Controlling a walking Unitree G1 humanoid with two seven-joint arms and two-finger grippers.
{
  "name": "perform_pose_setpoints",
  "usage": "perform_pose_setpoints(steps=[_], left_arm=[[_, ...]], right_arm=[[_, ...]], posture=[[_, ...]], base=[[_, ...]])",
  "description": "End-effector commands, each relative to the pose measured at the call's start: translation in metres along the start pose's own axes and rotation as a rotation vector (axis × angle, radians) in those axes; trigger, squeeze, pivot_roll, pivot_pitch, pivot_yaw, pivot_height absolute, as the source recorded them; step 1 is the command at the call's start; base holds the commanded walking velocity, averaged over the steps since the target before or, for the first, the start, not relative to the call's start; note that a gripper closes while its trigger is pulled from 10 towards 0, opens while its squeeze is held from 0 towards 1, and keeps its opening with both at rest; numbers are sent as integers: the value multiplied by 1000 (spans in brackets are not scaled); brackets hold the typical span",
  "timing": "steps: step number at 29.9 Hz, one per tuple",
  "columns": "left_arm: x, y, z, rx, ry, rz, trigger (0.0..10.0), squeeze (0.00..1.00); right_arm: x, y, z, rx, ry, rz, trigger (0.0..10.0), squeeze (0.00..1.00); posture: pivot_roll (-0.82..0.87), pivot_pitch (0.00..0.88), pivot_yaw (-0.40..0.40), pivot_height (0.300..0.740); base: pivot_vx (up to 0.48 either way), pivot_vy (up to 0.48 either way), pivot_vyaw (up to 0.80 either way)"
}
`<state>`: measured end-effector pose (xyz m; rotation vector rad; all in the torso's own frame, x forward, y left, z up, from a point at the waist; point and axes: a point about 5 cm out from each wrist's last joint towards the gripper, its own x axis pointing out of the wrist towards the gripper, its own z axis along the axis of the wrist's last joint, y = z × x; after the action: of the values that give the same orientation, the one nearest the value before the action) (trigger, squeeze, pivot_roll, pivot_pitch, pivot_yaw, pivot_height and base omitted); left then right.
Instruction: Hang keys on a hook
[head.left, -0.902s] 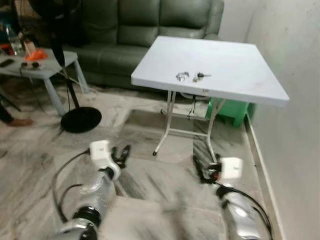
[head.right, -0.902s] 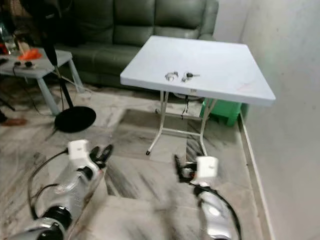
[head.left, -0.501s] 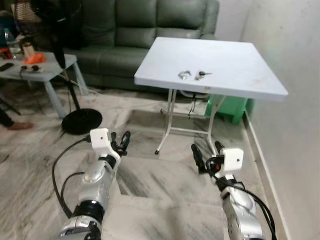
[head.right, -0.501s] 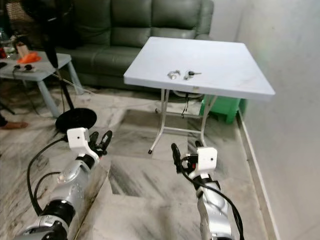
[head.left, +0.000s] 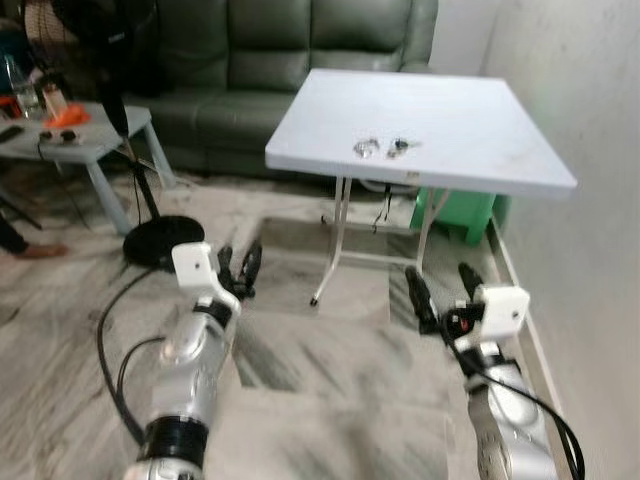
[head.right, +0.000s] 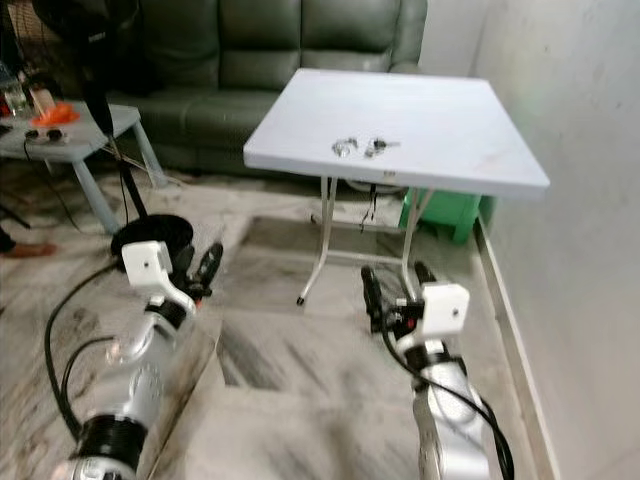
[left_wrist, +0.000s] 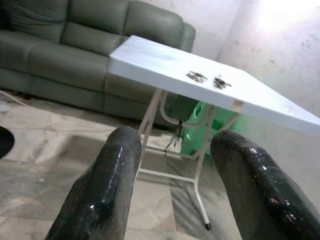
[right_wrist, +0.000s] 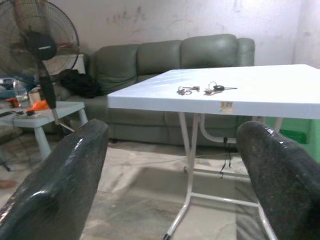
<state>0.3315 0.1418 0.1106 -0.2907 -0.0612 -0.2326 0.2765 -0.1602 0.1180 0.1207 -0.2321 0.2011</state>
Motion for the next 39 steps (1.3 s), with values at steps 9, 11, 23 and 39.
perform_pose_setpoints(steps=[9, 11, 23, 39], left_arm=[[-7, -11, 5, 9, 18, -37, 10000, 0], [-7, -10, 6, 13, 19, -37, 10000, 0], [-4, -7, 13, 30, 23, -37, 10000, 0], [-3, -12, 12, 37, 40, -62, 10000, 0]], right_arm=[[1, 0, 11, 18, 7, -38, 10000, 0], [2, -2, 11, 17, 7, -43, 10000, 0], [4, 3, 12, 21, 18, -36, 10000, 0], [3, 4, 12, 25, 29, -33, 10000, 0]], posture=[[2, 0, 6, 740], [4, 0, 5, 740], [10, 0, 5, 740], [4, 0, 12, 740]], base=[[224, 0, 0], [398, 0, 0], [397, 0, 0], [396, 0, 0]])
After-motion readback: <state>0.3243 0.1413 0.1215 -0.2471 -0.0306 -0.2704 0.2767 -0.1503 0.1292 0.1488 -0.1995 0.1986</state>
